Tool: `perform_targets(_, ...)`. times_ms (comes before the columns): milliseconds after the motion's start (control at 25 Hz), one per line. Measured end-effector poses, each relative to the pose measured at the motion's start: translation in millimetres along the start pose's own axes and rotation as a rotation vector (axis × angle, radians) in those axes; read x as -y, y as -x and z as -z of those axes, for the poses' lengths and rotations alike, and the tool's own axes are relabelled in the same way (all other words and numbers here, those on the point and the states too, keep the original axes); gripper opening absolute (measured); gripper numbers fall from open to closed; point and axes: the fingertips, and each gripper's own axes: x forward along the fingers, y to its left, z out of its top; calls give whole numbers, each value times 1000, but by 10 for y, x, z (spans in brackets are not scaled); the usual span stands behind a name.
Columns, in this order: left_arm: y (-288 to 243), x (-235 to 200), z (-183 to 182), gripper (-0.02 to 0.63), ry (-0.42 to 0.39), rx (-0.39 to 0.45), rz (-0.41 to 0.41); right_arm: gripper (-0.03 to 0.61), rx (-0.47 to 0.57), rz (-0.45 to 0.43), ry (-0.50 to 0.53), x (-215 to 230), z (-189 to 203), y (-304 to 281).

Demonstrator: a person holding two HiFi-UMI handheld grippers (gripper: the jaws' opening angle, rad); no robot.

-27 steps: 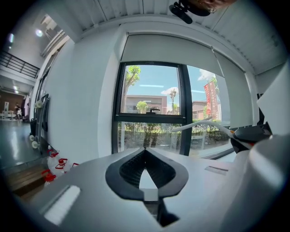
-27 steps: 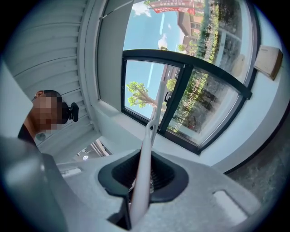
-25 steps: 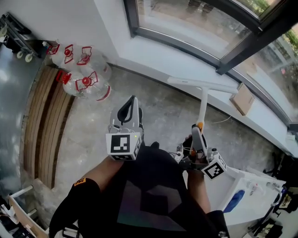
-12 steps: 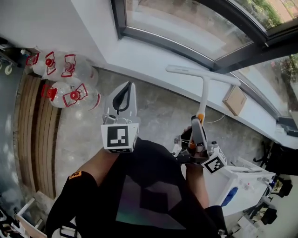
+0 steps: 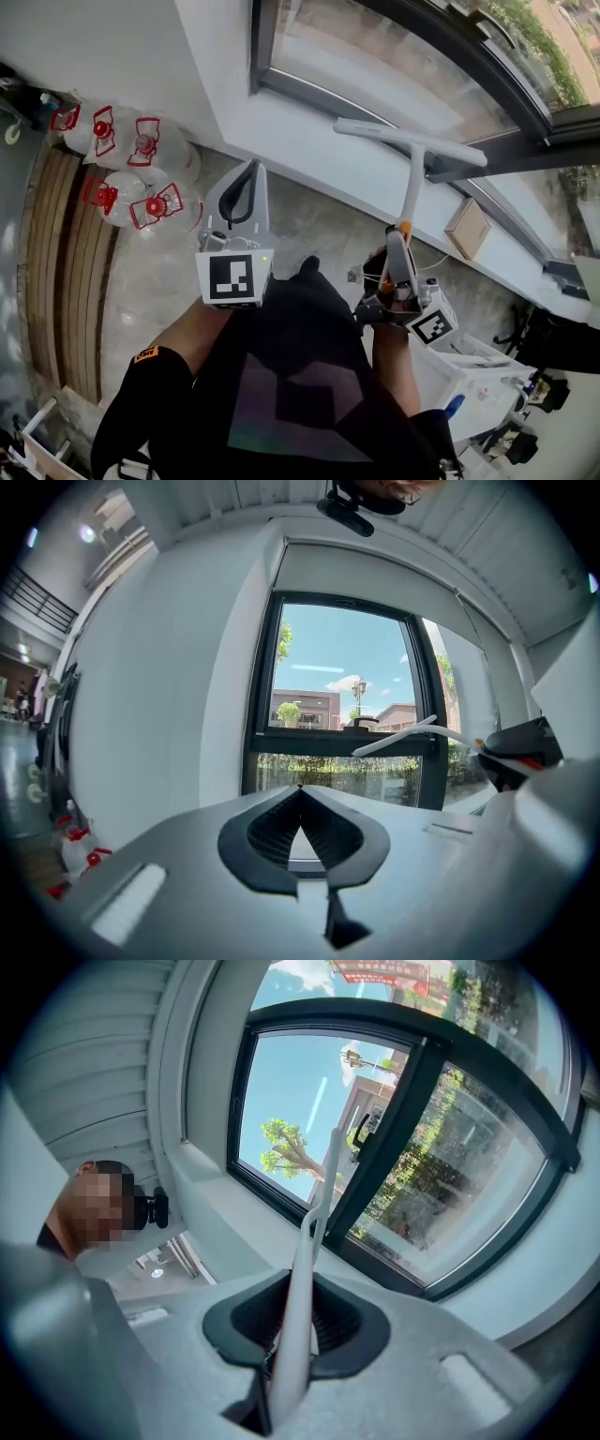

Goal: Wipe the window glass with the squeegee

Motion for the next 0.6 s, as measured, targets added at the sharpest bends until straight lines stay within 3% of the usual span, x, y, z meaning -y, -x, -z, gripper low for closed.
perform_targets(360,-217,-367,-2,17,-7,-2,-102,48,-61,-73,-21,208,-111,-657)
perform_targets(600,-683,-364,-115,17,-25,5,-157,49,-90,-117,-19,491,-451,-1116)
